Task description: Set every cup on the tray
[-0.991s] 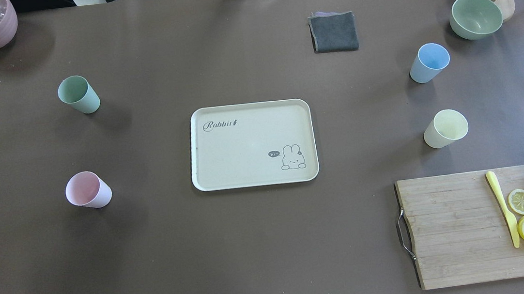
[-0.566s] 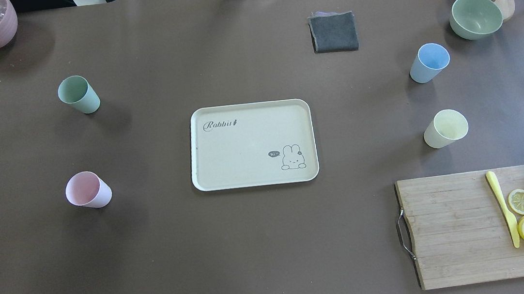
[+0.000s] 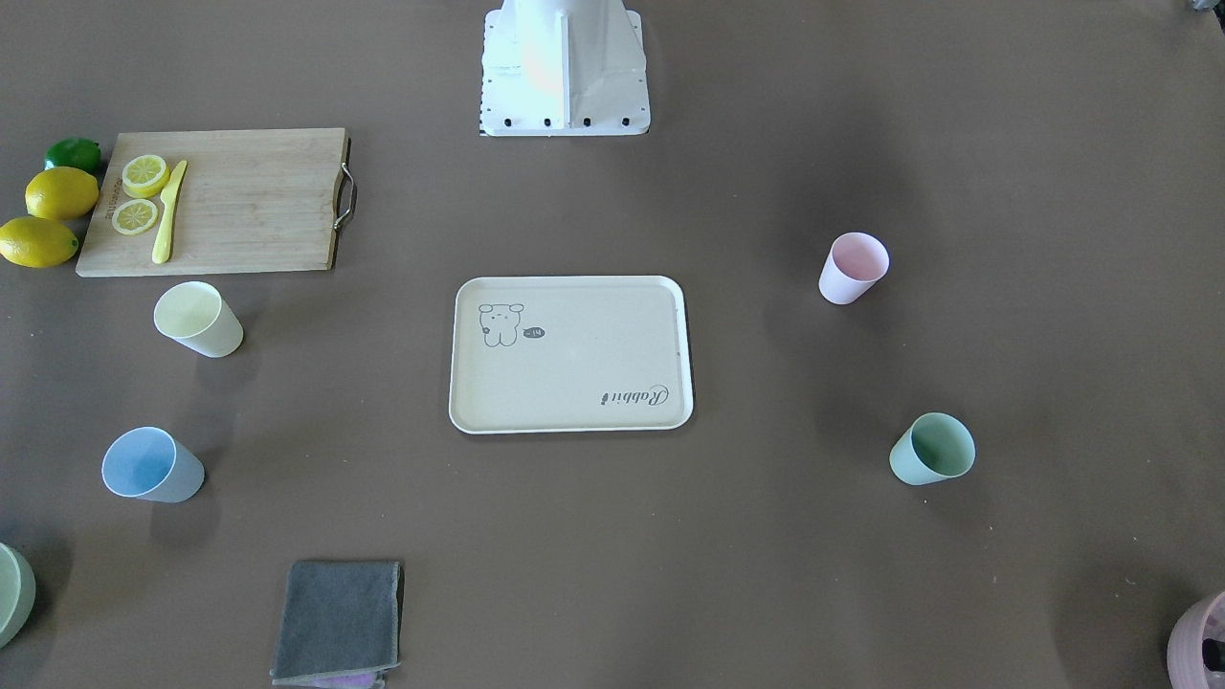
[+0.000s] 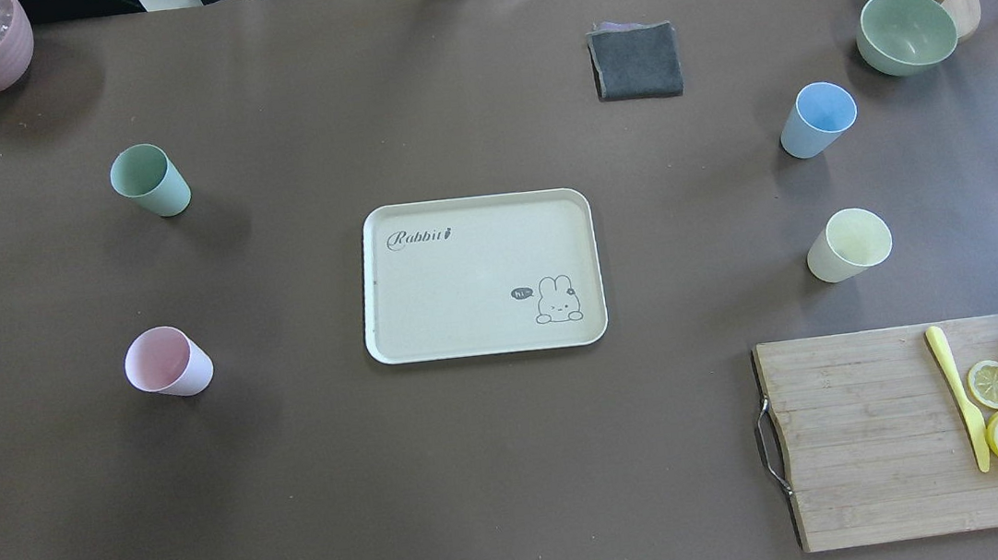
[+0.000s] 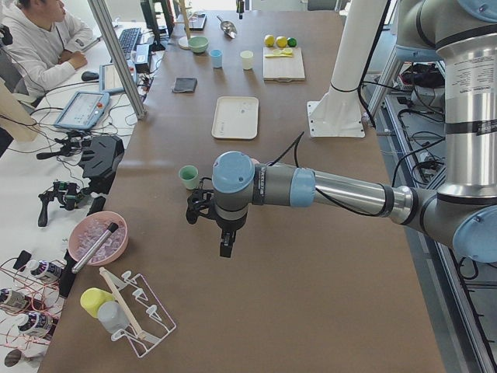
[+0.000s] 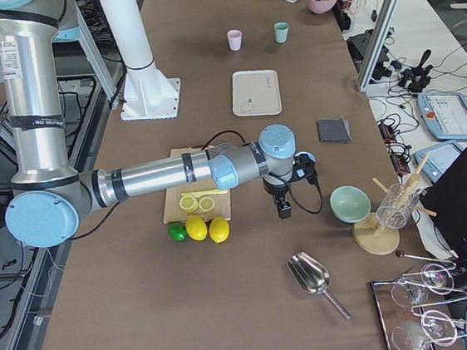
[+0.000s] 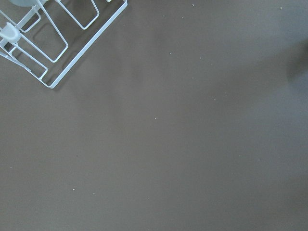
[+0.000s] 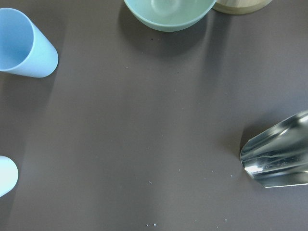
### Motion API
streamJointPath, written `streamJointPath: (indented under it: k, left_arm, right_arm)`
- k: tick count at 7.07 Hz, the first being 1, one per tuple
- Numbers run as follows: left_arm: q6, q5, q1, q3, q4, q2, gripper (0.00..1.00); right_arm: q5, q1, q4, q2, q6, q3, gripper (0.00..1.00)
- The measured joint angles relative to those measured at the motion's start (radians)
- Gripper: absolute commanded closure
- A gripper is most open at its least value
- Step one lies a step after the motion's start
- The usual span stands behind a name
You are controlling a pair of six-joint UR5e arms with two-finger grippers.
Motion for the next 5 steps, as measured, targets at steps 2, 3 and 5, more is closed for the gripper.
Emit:
streamJointPath:
  k: [2, 3, 5]
  left_arm:
    - [-0.081, 0.0, 0.007, -0.02, -0.016, 0.002, 0.02]
    - [-0.141, 0.0, 0.017, -0.038, -0.05, 0.013, 0.02]
    - [-0.256, 0.004, 0.06, -0.05, -0.136, 0.034, 0.02]
  right_arm:
    - [-0.001, -0.106, 0.126, -0.001, 0.212, 0.003, 0.21]
    - [-0.001, -0.166, 0.201, -0.002, 0.324, 0.004, 0.21]
    - [-0.011, -0.285, 0.3, 0.002, 0.504, 0.011, 0.21]
